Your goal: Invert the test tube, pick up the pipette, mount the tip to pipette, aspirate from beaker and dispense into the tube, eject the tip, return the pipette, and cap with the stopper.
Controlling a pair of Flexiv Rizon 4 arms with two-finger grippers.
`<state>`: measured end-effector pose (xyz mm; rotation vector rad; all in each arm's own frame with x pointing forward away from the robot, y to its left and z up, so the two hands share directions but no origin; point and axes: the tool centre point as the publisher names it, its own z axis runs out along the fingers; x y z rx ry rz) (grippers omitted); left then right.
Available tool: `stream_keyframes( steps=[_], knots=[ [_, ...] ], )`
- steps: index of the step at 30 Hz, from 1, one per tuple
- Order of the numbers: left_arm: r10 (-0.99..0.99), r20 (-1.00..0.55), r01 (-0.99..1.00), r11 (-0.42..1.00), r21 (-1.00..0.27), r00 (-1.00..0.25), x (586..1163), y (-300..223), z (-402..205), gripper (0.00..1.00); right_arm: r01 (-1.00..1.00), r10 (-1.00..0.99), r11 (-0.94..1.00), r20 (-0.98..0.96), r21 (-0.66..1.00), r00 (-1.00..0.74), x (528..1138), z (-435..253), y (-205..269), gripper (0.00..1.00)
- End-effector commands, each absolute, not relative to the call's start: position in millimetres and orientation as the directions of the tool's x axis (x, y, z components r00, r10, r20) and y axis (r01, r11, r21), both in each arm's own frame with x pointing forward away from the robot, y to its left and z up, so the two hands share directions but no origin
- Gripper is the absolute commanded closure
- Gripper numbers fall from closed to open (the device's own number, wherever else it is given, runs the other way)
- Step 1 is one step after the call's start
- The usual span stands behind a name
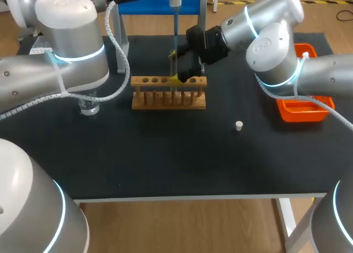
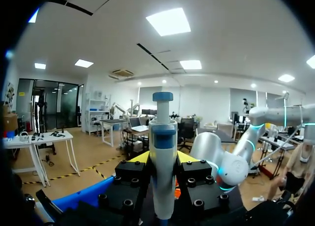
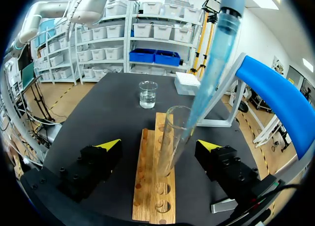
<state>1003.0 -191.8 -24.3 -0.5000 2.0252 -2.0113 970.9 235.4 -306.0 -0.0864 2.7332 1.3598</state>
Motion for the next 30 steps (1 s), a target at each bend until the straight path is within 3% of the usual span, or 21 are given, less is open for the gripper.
stream_keyframes(
  steps=[1,30],
  knots=[
    [-0.399,0.068,-0.067,-0.016,-0.998,-0.915,1006,-192,-26,1.00,-0.089,-0.015,0.605,-0.101,0.791,-0.995,971,-304,234,0.00],
    [-0.400,0.074,-0.096,0.036,-0.995,-0.913,997,-187,-31,1.00,-0.089,-0.015,0.605,-0.101,0.791,-0.995,971,-304,234,0.00]
  ],
)
